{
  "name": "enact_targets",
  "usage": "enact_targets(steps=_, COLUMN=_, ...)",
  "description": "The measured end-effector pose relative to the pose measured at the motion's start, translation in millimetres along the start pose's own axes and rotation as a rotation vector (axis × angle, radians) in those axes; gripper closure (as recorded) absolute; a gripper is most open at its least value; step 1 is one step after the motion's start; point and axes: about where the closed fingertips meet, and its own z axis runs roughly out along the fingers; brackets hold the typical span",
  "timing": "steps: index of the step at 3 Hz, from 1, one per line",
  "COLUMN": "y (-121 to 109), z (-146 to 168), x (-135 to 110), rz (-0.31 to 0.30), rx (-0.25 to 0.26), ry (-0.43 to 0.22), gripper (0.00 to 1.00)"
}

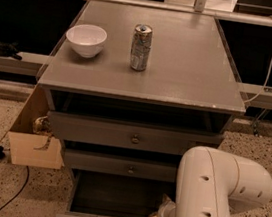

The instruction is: Open bottom drawer

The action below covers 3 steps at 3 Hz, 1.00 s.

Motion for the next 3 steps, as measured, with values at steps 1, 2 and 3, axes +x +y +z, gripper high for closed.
enact_targets(steps=1, y=12.8, z=-7.3, x=11.3, rz=0.011, rx=0.007, ry=0.004, gripper=0.42)
enact_targets(steps=2, y=40.2, z=-23.1, x=37.7, rz=0.059, rx=0.031, ry=0.023, gripper=0.71)
enact_targets(steps=3, y=38.4, z=-21.0, x=35.2, rz=0.054, rx=0.028, ry=0.021, gripper=0.57)
